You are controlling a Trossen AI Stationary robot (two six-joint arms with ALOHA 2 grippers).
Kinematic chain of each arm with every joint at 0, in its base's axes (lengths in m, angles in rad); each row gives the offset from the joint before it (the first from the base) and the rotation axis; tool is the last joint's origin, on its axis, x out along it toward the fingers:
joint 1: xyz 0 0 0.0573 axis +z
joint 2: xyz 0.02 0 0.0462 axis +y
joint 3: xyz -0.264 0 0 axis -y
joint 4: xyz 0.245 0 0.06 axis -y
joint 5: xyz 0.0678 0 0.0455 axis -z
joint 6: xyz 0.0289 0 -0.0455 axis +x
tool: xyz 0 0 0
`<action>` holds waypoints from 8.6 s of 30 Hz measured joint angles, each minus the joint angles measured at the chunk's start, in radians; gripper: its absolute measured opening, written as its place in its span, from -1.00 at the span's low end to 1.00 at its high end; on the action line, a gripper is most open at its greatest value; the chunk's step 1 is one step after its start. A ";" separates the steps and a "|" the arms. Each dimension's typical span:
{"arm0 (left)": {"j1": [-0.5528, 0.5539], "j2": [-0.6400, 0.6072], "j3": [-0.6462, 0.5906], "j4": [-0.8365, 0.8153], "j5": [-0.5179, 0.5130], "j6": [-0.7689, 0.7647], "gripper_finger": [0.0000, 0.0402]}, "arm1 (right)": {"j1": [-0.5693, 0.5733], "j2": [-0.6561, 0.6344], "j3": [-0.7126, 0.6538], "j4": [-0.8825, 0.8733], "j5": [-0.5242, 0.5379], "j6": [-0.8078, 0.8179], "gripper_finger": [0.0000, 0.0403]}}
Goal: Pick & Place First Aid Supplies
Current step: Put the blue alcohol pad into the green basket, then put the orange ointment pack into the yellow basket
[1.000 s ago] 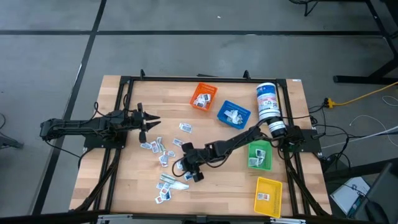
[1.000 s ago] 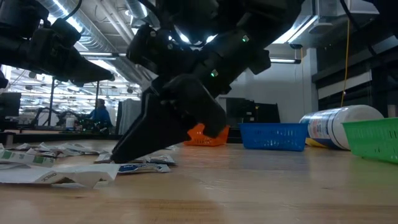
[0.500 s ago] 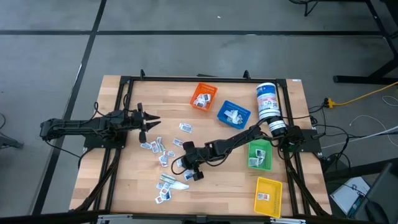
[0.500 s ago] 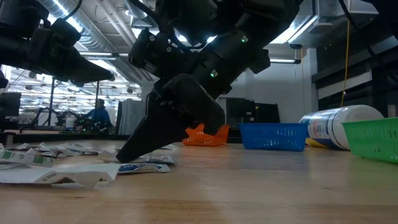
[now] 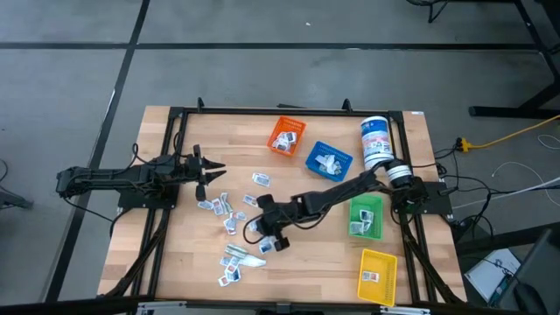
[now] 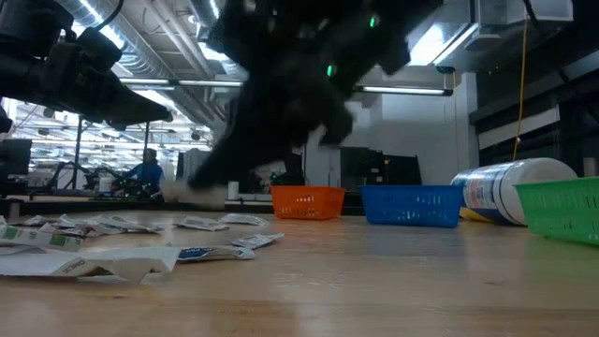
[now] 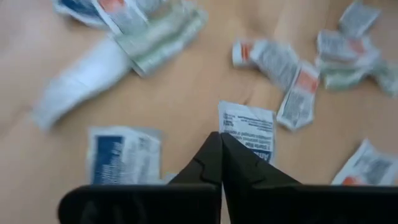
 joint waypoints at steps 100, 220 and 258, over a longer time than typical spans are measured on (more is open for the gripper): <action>0.000 0.000 0.000 0.001 -0.001 0.000 -0.54 | 0.142 -0.883 -0.668 -0.475 0.239 0.703 -0.39; 0.000 0.000 0.000 0.000 -0.001 0.000 -0.55 | -0.171 0.141 0.029 0.131 0.145 0.291 -0.95; 0.000 0.000 0.000 0.000 -0.001 0.000 -0.54 | 0.044 -0.175 0.026 -0.786 -0.076 0.415 -0.96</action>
